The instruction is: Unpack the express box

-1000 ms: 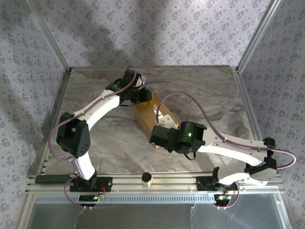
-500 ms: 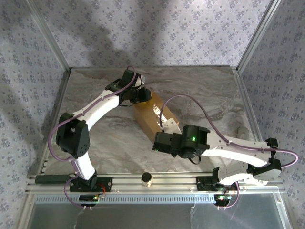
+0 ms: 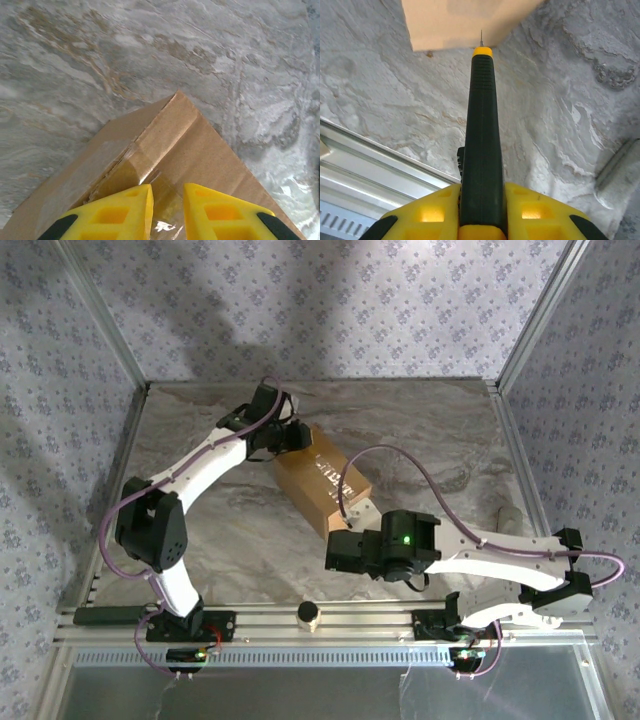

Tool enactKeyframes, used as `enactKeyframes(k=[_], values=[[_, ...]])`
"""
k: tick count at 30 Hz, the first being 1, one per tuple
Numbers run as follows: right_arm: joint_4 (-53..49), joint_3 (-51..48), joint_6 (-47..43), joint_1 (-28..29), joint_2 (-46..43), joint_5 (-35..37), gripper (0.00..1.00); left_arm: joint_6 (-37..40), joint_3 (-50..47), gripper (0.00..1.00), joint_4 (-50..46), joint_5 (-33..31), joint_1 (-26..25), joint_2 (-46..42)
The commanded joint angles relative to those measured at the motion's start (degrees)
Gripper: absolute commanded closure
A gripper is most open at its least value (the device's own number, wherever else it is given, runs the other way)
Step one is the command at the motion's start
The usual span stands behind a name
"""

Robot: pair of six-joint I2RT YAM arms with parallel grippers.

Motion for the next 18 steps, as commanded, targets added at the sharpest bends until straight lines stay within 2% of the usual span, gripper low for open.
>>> enactKeyframes(k=[1, 6, 9, 14, 18], values=[[-5.49, 1.64, 3.09, 0.95, -0.59, 0.61, 1.0, 1.57, -1.42, 0.76, -4.1, -4.83, 1.02, -0.53], [-5.87, 1.32, 3.93, 1.16, -1.13, 0.76, 1.0, 1.66, -1.0, 0.75, -3.08, -3.16, -0.15, -2.53], [-5.49, 1.61, 3.87, 0.42, -1.68, 3.48, 1.0, 1.77, 1.18, 0.73, -3.88, -2.12, -0.94, -4.07], [-2.27, 0.32, 0.9, -5.28, -3.89, 5.19, 1.0, 1.09, 4.25, 0.65, -5.18, -0.11, -1.05, -7.8], [0.27, -2.61, -1.46, -12.45, -6.44, 8.34, 1.0, 0.61, 5.7, 0.52, -6.13, 2.33, -0.59, -10.81]])
